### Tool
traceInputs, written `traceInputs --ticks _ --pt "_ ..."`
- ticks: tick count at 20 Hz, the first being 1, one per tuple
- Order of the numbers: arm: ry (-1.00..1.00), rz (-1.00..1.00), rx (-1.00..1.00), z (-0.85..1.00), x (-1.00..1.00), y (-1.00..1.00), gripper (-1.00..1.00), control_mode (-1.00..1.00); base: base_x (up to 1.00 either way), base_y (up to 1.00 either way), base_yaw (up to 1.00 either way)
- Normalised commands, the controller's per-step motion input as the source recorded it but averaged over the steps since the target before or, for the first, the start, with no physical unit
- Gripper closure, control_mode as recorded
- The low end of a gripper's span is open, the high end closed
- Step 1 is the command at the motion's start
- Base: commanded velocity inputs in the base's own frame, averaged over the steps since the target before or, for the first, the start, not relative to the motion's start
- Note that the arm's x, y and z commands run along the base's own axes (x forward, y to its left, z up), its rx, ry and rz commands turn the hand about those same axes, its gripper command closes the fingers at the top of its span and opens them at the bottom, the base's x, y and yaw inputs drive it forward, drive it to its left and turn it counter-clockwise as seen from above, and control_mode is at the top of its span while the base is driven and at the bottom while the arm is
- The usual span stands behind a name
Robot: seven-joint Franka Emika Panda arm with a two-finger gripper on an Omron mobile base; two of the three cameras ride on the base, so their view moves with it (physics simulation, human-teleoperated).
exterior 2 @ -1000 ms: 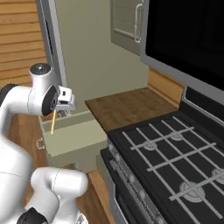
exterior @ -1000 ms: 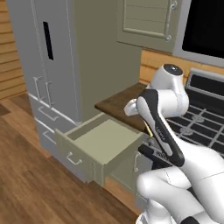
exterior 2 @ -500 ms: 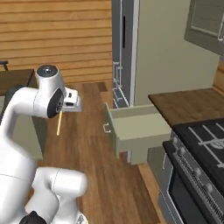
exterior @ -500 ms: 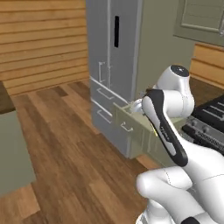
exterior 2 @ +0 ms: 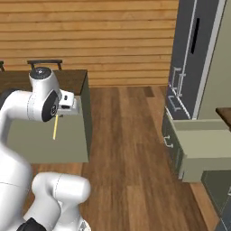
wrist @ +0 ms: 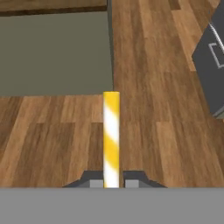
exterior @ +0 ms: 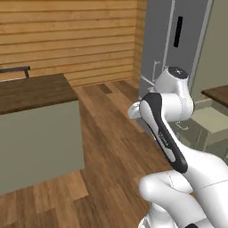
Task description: Take a straw from the drawer in front and place it inside the glass cup on the dining counter.
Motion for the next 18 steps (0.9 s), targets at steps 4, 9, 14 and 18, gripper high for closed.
traceInputs --ticks 4,9,14,18 --pt "0.0 0.0 0.0 0.0 0.0 0.0 1.0 1.0 1.0 0.33 -0.01" --pt "0.0 0.0 0.0 0.0 0.0 0.0 1.0 1.0 1.0 0.38 -0.06" --pt "0.0 0.0 0.0 0.0 0.0 0.0 1.0 1.0 1.0 0.28 -0.1" --pt "0.0 0.0 0.0 0.0 0.0 0.0 1.0 1.0 1.0 0.08 -0.14"
